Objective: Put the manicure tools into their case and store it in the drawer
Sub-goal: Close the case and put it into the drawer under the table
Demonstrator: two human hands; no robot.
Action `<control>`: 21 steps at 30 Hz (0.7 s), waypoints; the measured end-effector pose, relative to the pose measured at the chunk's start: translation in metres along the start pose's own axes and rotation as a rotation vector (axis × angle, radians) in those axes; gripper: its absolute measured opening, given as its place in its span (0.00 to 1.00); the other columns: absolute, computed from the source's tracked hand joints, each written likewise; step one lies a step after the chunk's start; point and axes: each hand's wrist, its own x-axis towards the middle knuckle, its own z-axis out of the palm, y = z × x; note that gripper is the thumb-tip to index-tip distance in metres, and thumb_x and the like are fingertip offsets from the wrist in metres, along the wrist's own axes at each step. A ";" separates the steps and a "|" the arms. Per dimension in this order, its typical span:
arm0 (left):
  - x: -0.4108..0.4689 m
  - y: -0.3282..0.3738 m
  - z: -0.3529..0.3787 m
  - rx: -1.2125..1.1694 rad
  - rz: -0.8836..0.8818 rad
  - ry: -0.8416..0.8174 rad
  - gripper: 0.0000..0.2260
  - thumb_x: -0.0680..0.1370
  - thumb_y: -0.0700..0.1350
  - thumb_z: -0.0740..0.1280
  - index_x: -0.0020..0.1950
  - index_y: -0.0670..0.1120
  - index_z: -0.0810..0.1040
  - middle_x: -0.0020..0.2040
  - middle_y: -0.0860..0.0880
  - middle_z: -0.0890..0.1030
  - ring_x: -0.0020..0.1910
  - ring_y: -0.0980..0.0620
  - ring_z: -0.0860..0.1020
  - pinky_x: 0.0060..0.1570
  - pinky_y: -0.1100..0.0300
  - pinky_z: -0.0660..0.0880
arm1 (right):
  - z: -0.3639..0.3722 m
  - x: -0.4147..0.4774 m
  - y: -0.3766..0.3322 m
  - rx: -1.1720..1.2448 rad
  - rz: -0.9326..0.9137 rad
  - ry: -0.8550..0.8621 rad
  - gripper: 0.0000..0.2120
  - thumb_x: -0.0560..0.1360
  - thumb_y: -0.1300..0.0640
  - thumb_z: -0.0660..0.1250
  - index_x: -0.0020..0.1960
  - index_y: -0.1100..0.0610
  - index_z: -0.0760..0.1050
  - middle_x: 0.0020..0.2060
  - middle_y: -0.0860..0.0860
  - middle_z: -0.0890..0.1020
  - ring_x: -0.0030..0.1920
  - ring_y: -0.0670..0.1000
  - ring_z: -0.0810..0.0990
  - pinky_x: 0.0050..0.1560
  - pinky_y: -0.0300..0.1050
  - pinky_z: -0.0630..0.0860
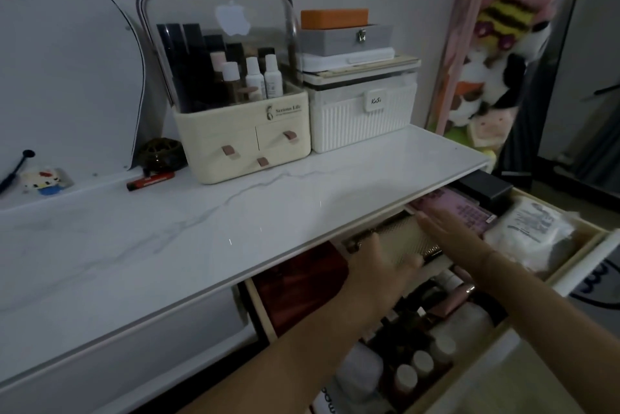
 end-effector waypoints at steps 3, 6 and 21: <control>-0.016 -0.004 0.011 0.460 0.150 -0.129 0.55 0.58 0.78 0.59 0.76 0.47 0.49 0.77 0.46 0.51 0.76 0.45 0.48 0.74 0.47 0.50 | -0.017 -0.027 0.005 -0.265 -0.133 -0.189 0.42 0.63 0.30 0.62 0.71 0.45 0.57 0.71 0.46 0.61 0.72 0.47 0.58 0.72 0.49 0.57; -0.038 -0.011 0.020 0.685 0.223 -0.245 0.59 0.57 0.76 0.61 0.75 0.48 0.37 0.77 0.48 0.37 0.75 0.49 0.34 0.72 0.46 0.37 | -0.042 -0.071 0.005 -0.483 -0.200 -0.455 0.45 0.52 0.21 0.58 0.64 0.26 0.41 0.70 0.34 0.49 0.72 0.38 0.48 0.74 0.45 0.52; -0.048 -0.036 -0.004 0.969 0.226 -0.068 0.50 0.68 0.64 0.67 0.75 0.49 0.36 0.76 0.45 0.34 0.73 0.46 0.31 0.69 0.45 0.29 | -0.022 -0.101 0.010 -0.560 -0.213 -0.212 0.59 0.51 0.30 0.72 0.73 0.41 0.43 0.71 0.38 0.45 0.73 0.44 0.44 0.73 0.53 0.46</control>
